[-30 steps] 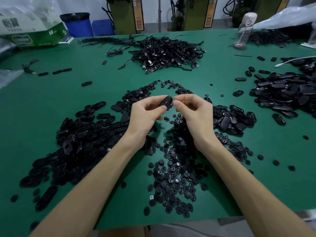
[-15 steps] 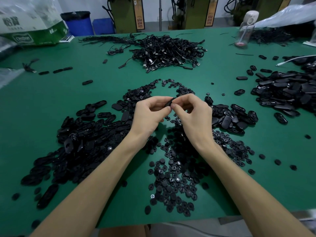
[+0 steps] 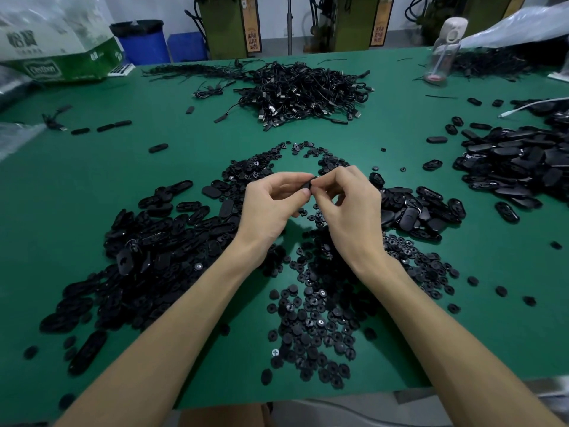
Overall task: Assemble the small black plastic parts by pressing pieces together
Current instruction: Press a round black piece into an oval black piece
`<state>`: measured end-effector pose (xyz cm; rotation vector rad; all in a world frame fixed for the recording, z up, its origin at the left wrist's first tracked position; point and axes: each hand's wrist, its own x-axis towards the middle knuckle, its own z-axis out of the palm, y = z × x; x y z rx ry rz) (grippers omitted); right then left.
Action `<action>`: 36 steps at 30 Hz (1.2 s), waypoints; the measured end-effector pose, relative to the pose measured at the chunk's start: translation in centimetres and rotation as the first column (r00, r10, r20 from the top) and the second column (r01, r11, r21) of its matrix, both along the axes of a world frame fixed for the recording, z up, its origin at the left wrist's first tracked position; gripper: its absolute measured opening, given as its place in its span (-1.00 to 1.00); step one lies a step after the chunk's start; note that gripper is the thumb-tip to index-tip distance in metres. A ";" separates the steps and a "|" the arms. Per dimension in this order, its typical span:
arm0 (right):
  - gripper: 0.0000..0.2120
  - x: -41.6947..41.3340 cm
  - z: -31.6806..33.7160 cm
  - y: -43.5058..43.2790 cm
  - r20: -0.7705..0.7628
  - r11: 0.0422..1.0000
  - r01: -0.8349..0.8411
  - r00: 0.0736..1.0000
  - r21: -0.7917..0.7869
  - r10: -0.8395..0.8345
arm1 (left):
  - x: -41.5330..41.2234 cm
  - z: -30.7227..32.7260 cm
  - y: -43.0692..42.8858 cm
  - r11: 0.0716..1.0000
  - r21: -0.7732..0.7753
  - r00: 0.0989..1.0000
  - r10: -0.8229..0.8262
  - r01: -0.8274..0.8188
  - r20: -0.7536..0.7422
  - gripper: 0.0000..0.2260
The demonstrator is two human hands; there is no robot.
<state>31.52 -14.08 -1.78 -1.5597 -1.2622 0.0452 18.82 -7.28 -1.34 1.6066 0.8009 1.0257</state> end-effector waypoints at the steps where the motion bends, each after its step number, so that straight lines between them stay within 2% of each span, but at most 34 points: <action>1: -0.96 0.0 0.0 0.0 0.013 1.000 -0.004 1.000 0.009 0.004 | 0.0 0.0 0.0 1.000 -0.001 1.000 0.002 -0.002 0.000 -0.78; 8: -0.83 -0.3 -0.1 0.0 0.094 0.995 -0.099 0.991 -0.013 0.099 | -0.3 -0.2 0.3 0.991 -0.104 0.995 0.086 -0.080 0.049 -0.85; 14: -0.80 0.2 0.6 0.0 -0.129 0.999 -0.039 0.991 -0.007 0.038 | 0.0 0.2 0.0 0.998 -0.062 0.999 0.025 -0.023 0.033 -0.86; 19: -0.91 0.6 0.7 0.0 -0.256 0.997 -0.050 0.966 -0.058 0.034 | -0.2 0.1 0.0 0.999 -0.032 1.000 0.016 -0.016 0.006 -0.87; 36: -0.94 -0.4 0.4 -0.3 -0.133 0.996 -0.058 0.990 -0.062 0.050 | 0.2 0.5 0.0 0.998 -0.008 0.994 0.067 -0.068 -0.089 -0.84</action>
